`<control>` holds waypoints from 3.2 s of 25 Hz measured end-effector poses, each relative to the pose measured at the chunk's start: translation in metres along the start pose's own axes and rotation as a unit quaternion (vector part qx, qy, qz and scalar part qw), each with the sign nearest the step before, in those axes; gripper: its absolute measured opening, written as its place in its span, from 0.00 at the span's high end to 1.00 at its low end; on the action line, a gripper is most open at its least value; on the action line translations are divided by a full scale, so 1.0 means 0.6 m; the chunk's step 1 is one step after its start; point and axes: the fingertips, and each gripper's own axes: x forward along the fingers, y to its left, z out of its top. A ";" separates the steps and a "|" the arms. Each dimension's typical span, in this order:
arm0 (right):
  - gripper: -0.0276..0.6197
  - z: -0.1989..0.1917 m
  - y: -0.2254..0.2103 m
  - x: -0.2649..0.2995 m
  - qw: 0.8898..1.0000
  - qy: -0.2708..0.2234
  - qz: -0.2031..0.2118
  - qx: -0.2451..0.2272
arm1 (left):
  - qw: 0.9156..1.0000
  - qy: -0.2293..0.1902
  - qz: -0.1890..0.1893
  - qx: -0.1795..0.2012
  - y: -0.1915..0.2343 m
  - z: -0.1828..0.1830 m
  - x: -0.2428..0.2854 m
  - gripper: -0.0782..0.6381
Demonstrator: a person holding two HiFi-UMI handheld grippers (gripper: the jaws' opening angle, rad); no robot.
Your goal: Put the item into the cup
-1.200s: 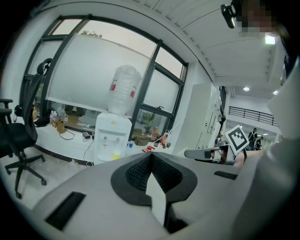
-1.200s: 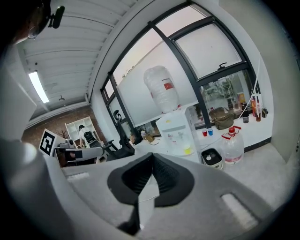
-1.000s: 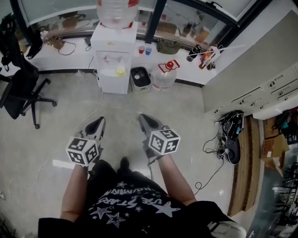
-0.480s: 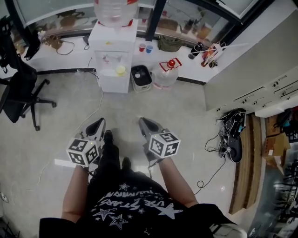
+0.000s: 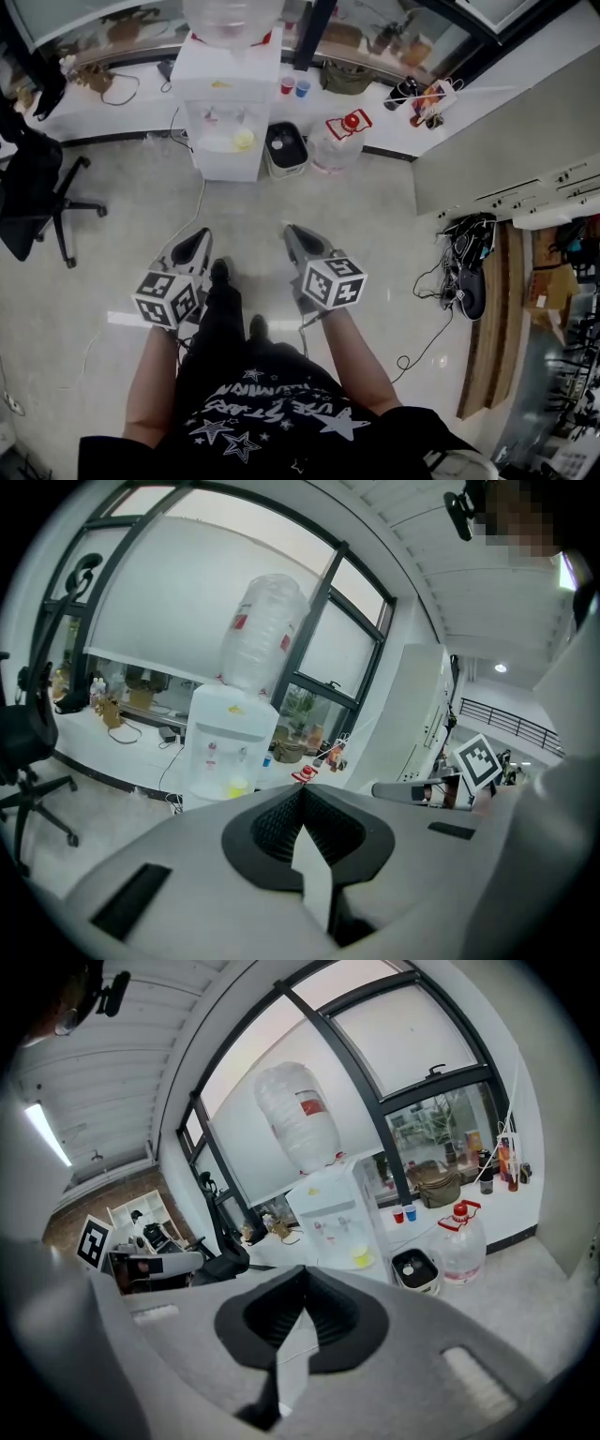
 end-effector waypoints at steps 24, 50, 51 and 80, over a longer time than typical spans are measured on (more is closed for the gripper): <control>0.95 0.042 -0.095 0.403 0.991 0.081 -0.104 -0.006 | 0.996 0.066 -0.020 -0.054 0.335 0.038 0.219 0.88; 0.95 0.004 -0.246 0.617 0.994 0.066 -0.085 -0.003 | 0.992 0.067 0.044 -0.095 0.472 -0.061 0.384 0.88; 0.95 0.005 -0.249 0.626 0.994 0.066 -0.083 -0.004 | 0.992 0.065 0.048 -0.102 0.479 -0.063 0.388 0.88; 0.95 -0.027 -0.323 0.835 0.993 0.087 -0.082 -0.006 | 0.985 0.058 0.083 -0.137 0.615 -0.076 0.474 0.88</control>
